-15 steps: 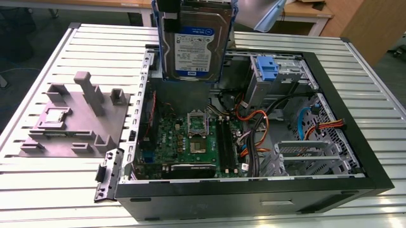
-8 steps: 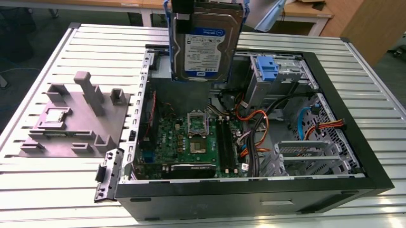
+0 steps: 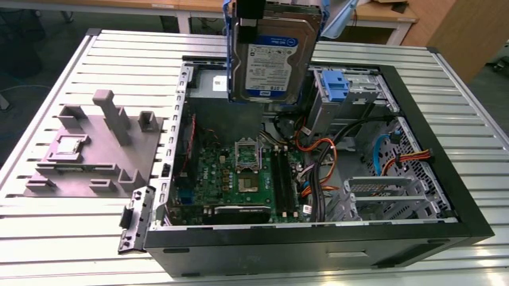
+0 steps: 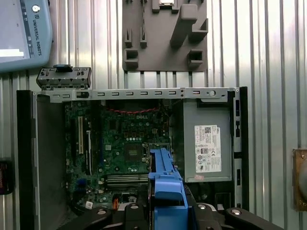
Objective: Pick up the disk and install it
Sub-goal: 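Pick up the disk, then insert the disk into the insertion slot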
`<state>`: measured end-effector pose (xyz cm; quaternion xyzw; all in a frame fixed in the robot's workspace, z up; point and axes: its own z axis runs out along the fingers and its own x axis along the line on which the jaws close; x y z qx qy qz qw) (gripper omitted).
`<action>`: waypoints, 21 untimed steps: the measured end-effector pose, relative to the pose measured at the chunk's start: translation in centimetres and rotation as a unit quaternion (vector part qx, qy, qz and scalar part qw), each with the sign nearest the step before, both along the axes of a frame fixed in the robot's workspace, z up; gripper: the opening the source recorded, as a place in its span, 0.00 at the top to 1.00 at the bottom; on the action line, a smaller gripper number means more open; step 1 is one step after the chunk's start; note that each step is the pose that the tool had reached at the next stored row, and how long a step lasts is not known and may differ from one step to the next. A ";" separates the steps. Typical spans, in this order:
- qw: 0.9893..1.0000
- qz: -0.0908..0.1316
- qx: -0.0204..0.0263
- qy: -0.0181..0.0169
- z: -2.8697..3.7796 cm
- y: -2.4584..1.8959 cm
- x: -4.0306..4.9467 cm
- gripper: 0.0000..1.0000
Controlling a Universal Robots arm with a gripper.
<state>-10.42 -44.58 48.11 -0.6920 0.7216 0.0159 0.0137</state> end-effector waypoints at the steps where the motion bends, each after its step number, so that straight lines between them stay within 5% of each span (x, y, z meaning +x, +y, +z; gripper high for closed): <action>1: 1.000 0.000 0.000 0.000 0.00 0.00 0.00 0.63; 14: 1.000 0.000 0.000 0.000 -0.01 -0.09 0.02 0.63; 21: 1.000 0.000 0.000 0.000 -0.03 -0.95 0.02 0.63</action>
